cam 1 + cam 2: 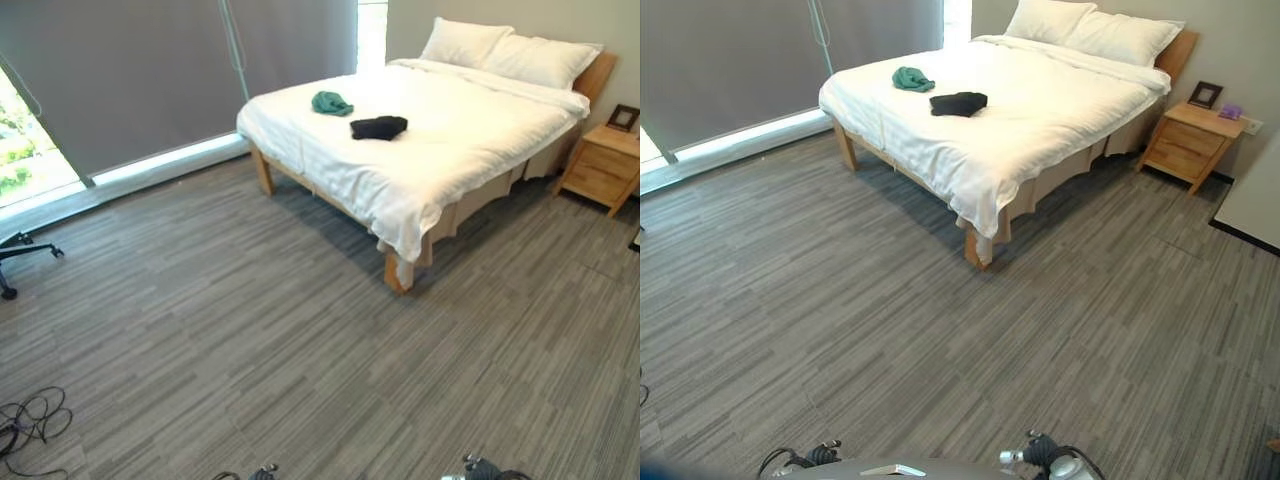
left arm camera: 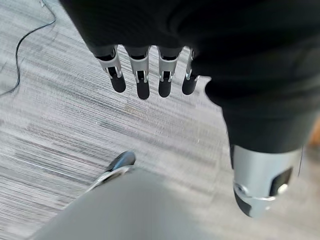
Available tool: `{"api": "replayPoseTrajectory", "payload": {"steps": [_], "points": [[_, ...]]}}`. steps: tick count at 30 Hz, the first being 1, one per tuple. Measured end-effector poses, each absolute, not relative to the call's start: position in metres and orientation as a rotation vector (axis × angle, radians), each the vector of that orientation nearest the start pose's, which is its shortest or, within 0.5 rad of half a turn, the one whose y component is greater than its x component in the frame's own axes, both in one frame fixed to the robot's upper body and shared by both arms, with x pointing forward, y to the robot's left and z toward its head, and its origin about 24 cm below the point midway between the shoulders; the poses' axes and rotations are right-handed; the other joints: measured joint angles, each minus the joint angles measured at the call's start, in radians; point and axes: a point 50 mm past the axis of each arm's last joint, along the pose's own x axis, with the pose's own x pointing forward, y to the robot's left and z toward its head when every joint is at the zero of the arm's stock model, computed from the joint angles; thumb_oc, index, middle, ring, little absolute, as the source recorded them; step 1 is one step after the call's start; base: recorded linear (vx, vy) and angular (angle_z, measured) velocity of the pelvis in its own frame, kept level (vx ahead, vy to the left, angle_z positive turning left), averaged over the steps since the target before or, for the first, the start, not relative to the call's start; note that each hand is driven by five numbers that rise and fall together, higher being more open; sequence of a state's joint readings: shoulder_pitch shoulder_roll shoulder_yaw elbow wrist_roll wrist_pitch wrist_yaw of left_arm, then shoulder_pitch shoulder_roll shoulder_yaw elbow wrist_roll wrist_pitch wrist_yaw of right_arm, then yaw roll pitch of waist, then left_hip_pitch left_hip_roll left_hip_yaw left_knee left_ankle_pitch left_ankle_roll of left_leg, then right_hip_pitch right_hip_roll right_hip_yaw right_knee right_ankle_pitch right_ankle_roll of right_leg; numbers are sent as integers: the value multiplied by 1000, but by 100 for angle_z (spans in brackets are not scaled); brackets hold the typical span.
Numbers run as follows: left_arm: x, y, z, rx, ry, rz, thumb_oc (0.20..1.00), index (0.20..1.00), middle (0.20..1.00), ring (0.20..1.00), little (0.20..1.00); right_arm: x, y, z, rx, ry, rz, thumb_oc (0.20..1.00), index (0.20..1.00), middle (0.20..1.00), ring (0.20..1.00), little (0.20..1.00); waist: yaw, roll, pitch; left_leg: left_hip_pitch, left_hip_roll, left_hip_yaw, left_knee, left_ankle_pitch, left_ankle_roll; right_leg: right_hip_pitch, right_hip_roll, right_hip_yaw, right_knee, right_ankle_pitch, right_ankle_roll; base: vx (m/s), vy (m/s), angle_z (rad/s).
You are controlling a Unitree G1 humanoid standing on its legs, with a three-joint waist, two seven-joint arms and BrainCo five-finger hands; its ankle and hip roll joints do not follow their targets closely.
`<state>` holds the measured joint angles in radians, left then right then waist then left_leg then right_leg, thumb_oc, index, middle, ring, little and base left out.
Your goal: Pick up bed clothes into laundry basket.
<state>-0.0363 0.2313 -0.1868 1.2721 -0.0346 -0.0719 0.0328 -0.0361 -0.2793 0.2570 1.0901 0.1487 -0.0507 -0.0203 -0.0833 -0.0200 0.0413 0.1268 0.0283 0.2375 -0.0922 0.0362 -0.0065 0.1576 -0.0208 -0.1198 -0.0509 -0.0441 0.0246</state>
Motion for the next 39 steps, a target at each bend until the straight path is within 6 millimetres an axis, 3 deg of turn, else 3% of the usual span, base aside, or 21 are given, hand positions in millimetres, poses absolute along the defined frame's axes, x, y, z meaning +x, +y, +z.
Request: {"api": "replayPoseTrajectory", "payload": {"steps": [1, 3, 4, 6, 8, 9, 19, 26, 27, 28, 29, 30, 31, 32, 33, 34, 35, 36, 37, 38, 39], "points": [[147, 231, -134, 183, 891, 137, 1000, 1000, 1000, 1000, 1000, 186, -228, -89, -171, 625, -44, 1000, 1000, 1000, 1000, 1000, 0, 6, 15, -4, 0, 2, -1, 7, 2, -6, 0, 4, 0, 11, 4, -57, 8, -7], [176, 231, -103, 151, 670, 155, 1000, 1000, 1000, 1000, 1000, 213, -225, -56, -113, 415, -54, 1000, 1000, 1000, 1000, 1000, 1, 4, 16, -1, 1, 5, -2, 7, 2, -2, 1, 8, -1, 13, 5, -36, 10, -6], [210, 228, -60, 139, 429, 130, 1000, 1000, 1000, 1000, 1000, 233, -228, -29, -26, 275, -110, 1000, 1000, 1000, 1000, 1000, 2, -3, 13, -1, 0, 7, -6, 7, 1, -2, 0, 10, -2, 11, 10, -35, 13, -3], [223, 228, -31, 149, 283, 112, 1000, 1000, 1000, 1000, 1000, 238, -232, -15, 26, 205, -144, 1000, 1000, 1000, 1000, 1000, 3, -2, 14, -1, -1, 9, -6, 6, 1, -2, -2, 10, -3, 12, 13, 0, 0, 0], [232, 229, 18, 141, 54, 127, 1000, 1000, 1000, 1000, 1000, 242, -229, 24, 99, 13, -140, 1000, 1000, 1000, 1000, 1000, 1, 10, 36, -1, -6, 12, -6, 7, 2, 5, -7, 13, -24, 21, 22, 1, 3, -5], [236, 230, 25, 131, 11, 140, 1000, 1000, 1000, 1000, 1000, 244, -229, 28, 100, -18, -140, 1000, 1000, 1000, 1000, 1000, 1, 13, 38, -1, -7, 13, -6, 7, 2, 6, -8, 13, -25, 22, 22, 8, 2, -5], [226, 230, 4, 99, 88, 197, 1000, 1000, 1000, 1000, 1000, 232, -218, 5, 107, 76, -97, 1000, 1000, 1000, 1000, 1000, 2, 1, 64, -4, -8, 14, -2, 7, 1, 8, -8, 13, -38, 32, 16, -7, -1, 0], [218, 241, 6, 97, 87, 231, 1000, 1000, 1000, 1000, 1000, 210, -233, -4, 78, 125, -114, 1000, 1000, 1000, 1000, 1000, -2, 3, 106, -21, -8, 9, -1, 7, 1, -7, -9, 9, -37, 33, 16, -69, -60, 2], [219, 243, 7, 93, 79, 236, 1000, 1000, 1000, 1000, 1000, 210, -233, -4, 82, 125, -116, 1000, 1000, 1000, 1000, 1000, 1, -1, 114, -58, 3, 7, 67, -5, -46, -37, 5, 3, 3, 21, -5, -248, -145, 2], [234, 246, 27, 73, -4, 237, 1000, 1000, 1000, 1000, 1000, 218, -230, 3, 94, 91, -95, 1000, 1000, 1000, 1000, 1000, 18, -41, 165, -270, 30, -34, 392, -13, -72, -191, -3, -36, 203, -32, -63, -62, 68, 18], [241, 248, 46, 96, -76, 222, 1000, 1000, 1000, 1000, 1000, 221, -227, 10, 99, 58, -79, 1000, 1000, 1000, 1000, 1000, 21, -103, 202, -412, 28, -47, 610, 49, -130, -238, -23, -33, 205, -8, -100, 70, 178, 17], [245, 247, 50, 66, -105, 219, 1000, 1000, 1000, 1000, 1000, 229, -229, 17, 74, 32, -62, 1000, 1000, 1000, 1000, 1000, 20, -111, 242, -488, 22, -143, 714, 25, -141, -244, -24, -24, 222, -24, -59, 146, 257, -9], [245, 244, 45, 42, -86, 221, 1000, 1000, 1000, 1000, 1000, 237, -229, 21, 64, 22, -55, 1000, 1000, 1000, 1000, 1000, 27, -102, 246, -502, 26, -229, 706, -4, -141, -249, -13, -4, 214, -24, -37, 289, 482, -84], [245, 238, 37, -58, -64, 235, 1000, 1000, 1000, 1000, 1000, 250, -226, 31, 71, -23, -50, 1000, 1000, 1000, 1000, 1000, 17, -55, 243, -465, 134, -280, 563, -1, -126, -215, 6, -7, 138, -12, 67, 308, 533, -117], [247, 231, 38, -100, -78, 233, 1000, 1000, 1000, 1000, 1000, 254, -226, 38, 68, -50, -43, 1000, 1000, 1000, 1000, 1000, 15, 0, 246, -437, 238, -309, 470, -3, -129, -247, 32, 11, 219, -45, 93, 303, 631, -113], [249, 228, 41, -108, -103, 222, 1000, 1000, 1000, 1000, 1000, 257, -228, 49, 62, -91, -33, 1000, 1000, 1000, 1000, 1000, 2, 28, 242, -414, 322, -363, 381, -1, -142, -312, 6, 82, 446, -123, 47, 189, 517, -33], [257, 224, 42, -95, -102, 189, 1000, 1000, 1000, 1000, 1000, 252, -233, 49, 62, -98, -52, 1000, 1000, 1000, 1000, 1000, -30, 43, 249, -377, 391, -355, 267, 3, -140, -313, -15, 101, 507, -214, 21, 194, 573, -2], [260, 219, 35, -87, -71, 166, 1000, 1000, 1000, 1000, 1000, 247, -241, 42, 51, -63, -80, 1000, 1000, 1000, 1000, 1000, -39, 59, 231, -357, 426, -330, 202, 4, -139, -329, -30, 116, 527, -227, 45, 137, 376, 4], [258, 219, 32, -84, -58, 166, 1000, 1000, 1000, 1000, 1000, 246, -241, 40, 44, -46, -79, 1000, 1000, 1000, 1000, 1000, -39, 60, 221, -349, 435, -324, 188, 5, -138, -345, -41, 139, 532, -228, 58, 162, 372, -66], [251, 220, 24, -88, -27, 175, 1000, 1000, 1000, 1000, 1000, 245, -243, 38, 27, -28, -74, 1000, 1000, 1000, 1000, 1000, -32, 85, 205, -303, 399, -349, 160, 7, -135, -360, -85, 188, 504, -201, 72, 239, 541, -94], [244, 216, 24, -113, -34, 169, 1000, 1000, 1000, 1000, 1000, 236, -244, 27, 33, 24, -69, 1000, 1000, 1000, 1000, 1000, -23, 131, 172, -220, 323, -351, 152, 114, -90, -302, -120, 213, 408, -164, 130, 495, 1404, -36]]}}
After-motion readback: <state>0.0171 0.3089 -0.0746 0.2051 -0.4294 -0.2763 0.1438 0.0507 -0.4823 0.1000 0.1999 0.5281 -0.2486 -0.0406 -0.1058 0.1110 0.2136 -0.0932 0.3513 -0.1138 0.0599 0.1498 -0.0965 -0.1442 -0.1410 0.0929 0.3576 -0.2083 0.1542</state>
